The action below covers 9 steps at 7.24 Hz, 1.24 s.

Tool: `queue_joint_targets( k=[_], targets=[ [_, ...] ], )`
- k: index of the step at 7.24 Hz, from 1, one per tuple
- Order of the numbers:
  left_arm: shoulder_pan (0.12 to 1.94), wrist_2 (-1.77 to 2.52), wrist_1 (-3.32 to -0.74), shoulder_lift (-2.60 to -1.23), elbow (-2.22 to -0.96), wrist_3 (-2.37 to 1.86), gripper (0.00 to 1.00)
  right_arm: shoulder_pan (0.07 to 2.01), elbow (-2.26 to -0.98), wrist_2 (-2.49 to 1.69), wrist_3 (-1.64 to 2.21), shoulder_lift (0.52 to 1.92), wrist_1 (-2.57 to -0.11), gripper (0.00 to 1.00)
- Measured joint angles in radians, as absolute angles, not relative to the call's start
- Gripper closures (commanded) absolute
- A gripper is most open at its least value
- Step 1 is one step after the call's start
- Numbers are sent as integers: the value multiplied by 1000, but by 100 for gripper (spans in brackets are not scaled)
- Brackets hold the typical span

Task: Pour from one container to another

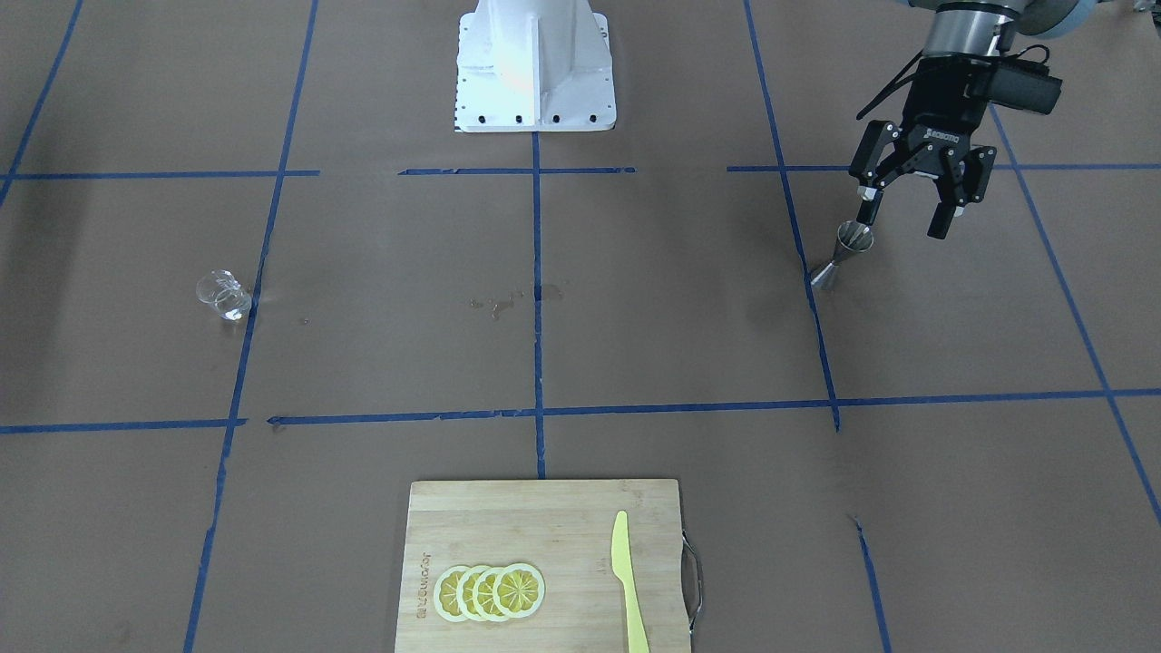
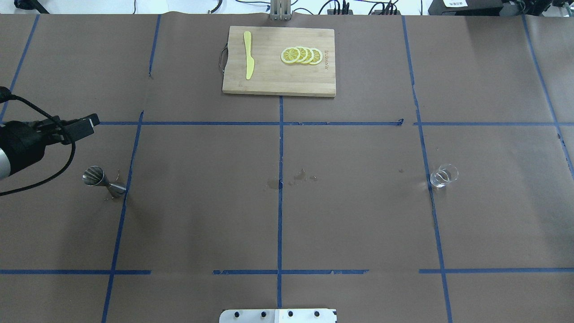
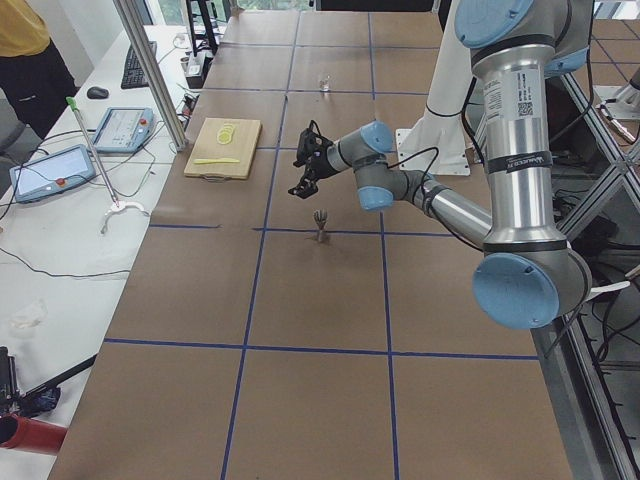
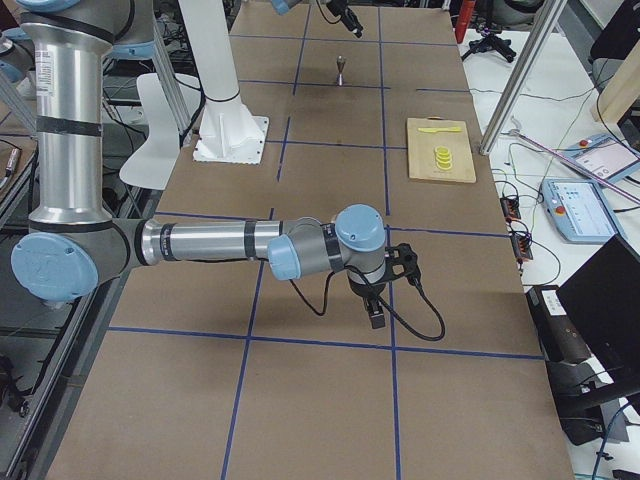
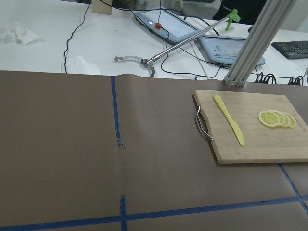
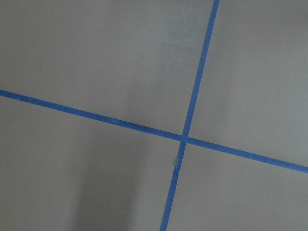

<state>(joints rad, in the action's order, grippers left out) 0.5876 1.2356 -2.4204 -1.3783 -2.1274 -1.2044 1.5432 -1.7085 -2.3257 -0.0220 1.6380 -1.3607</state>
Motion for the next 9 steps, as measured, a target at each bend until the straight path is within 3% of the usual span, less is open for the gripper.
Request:
queue_joint_targets(
  k=[3, 9],
  targets=[
    [423, 848, -2422, -1322, -2069, -1298, 0, 1543, -1708, -2326, -21, 1637, -1361, 0],
    [233, 624, -2425, -1372, -1942, -1317, 0, 1543, -1707, -2327, -21, 1637, -1361, 0]
  ],
)
